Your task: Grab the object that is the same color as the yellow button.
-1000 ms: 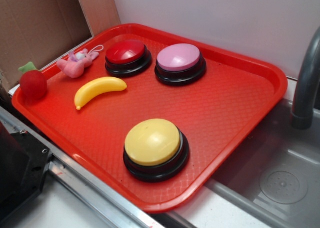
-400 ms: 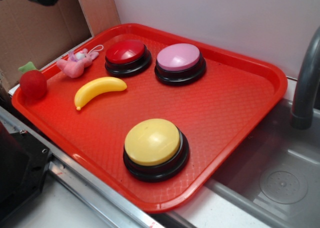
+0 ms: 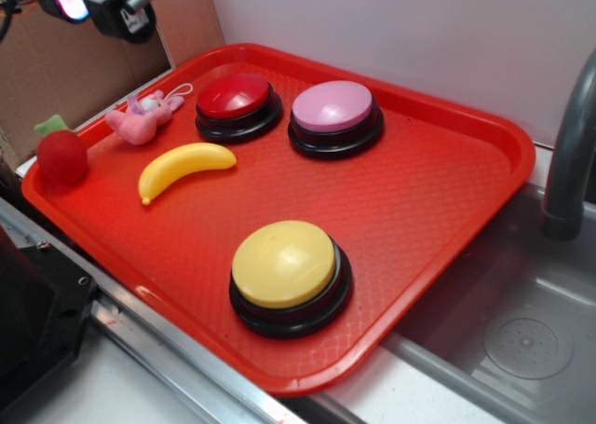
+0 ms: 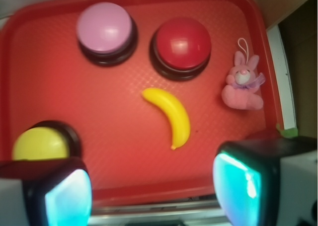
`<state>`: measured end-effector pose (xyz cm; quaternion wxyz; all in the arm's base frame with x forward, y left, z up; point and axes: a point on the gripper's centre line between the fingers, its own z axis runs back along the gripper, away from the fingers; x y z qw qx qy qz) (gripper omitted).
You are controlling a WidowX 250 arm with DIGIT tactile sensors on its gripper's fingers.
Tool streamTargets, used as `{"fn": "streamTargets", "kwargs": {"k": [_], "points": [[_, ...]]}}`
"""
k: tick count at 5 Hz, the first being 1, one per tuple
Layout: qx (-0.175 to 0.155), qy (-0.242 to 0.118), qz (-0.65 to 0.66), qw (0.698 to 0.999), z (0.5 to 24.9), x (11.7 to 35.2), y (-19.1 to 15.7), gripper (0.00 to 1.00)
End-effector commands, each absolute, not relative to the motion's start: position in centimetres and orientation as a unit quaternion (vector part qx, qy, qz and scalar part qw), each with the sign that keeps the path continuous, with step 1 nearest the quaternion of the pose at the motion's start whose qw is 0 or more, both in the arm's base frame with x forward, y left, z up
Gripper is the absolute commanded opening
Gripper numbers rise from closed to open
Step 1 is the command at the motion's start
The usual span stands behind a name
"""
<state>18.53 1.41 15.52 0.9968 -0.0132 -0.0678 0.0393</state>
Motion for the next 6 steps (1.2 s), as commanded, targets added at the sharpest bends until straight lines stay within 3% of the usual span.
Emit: {"fn": "streamTargets", "kwargs": {"k": [1,2,4,6], "points": [[-0.025,-0.076,0.039,0.996,12.4,21.0,3.4,1.00],[0.011,-0.068,0.063,0.996,9.5,21.5,4.0,1.00],[0.029,-0.060,0.045,0.997,5.8,21.6,3.7,1.00],[0.050,-0.050,0.050,0.996,3.6,21.7,3.8,1.00]]}}
